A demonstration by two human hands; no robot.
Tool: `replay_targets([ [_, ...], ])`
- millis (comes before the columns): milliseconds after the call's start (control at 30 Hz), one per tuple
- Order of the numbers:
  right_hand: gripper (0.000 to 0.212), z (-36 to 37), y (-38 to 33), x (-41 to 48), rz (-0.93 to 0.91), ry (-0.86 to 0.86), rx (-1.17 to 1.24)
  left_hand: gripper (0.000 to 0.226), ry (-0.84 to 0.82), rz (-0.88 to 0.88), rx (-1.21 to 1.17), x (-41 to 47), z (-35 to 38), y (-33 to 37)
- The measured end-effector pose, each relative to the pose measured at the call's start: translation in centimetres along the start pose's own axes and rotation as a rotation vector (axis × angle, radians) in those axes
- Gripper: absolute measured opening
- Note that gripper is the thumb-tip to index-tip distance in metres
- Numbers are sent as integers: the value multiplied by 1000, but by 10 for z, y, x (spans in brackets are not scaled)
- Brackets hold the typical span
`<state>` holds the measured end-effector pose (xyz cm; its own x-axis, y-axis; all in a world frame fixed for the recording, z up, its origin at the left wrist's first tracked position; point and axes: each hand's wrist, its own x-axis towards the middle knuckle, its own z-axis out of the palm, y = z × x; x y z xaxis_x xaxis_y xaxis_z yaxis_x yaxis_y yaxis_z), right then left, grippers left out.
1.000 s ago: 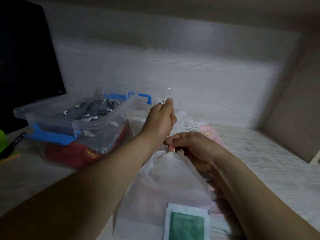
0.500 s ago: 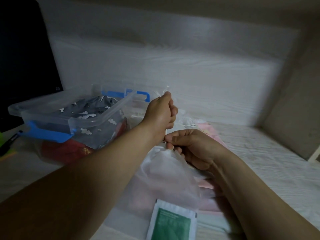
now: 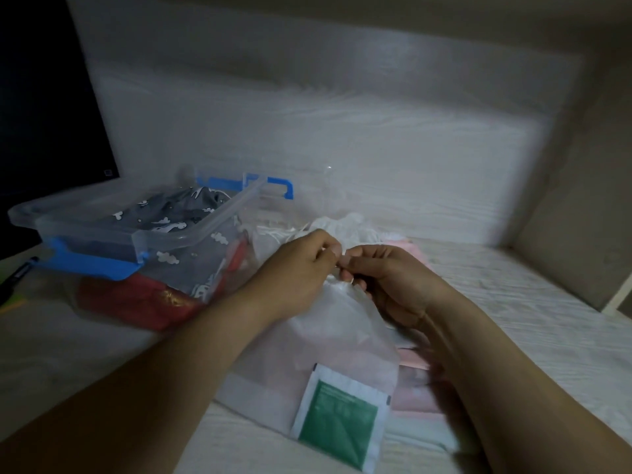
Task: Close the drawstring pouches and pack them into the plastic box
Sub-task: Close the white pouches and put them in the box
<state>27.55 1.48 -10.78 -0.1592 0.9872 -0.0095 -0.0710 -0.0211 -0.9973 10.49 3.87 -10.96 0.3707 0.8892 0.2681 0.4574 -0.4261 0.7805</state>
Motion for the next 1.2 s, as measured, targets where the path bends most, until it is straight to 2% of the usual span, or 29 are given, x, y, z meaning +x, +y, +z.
replay_targets([
  [200,24,-7,3,1,-47,10,-27,14,-137,55,-17,-1,-4,-13],
  [300,27,-7,5,2,-45,5,-37,9,-77,120,60,0,-7,-17],
  [433,29,-9,7,2,-54,17,-103,25,26,170,49,-8,-13,-5],
  [533,25,-10,8,4,-75,28,-140,39,117,95,1,-12,-18,2],
  [633,24,-9,7,4,-127,52,-164,50,73,10,-68,-12,-23,1],
  [700,23,-9,6,4,-165,60,-185,45,8,8,-38,-10,-24,0],
  [800,24,-8,7,4,-195,61,-195,20,-46,62,28,-6,-19,-5],
  [867,23,-8,8,5,-193,60,-194,14,-74,75,12,-3,-14,-11],
  [1000,22,-8,10,5,-207,63,-214,22,-53,69,4,3,-11,-17],
  [1133,13,-6,10,5,-266,92,-261,34,-90,16,-133,4,-11,-18],
  [1200,12,-6,10,6,-280,89,-262,27,-79,23,-146,6,-11,-21],
])
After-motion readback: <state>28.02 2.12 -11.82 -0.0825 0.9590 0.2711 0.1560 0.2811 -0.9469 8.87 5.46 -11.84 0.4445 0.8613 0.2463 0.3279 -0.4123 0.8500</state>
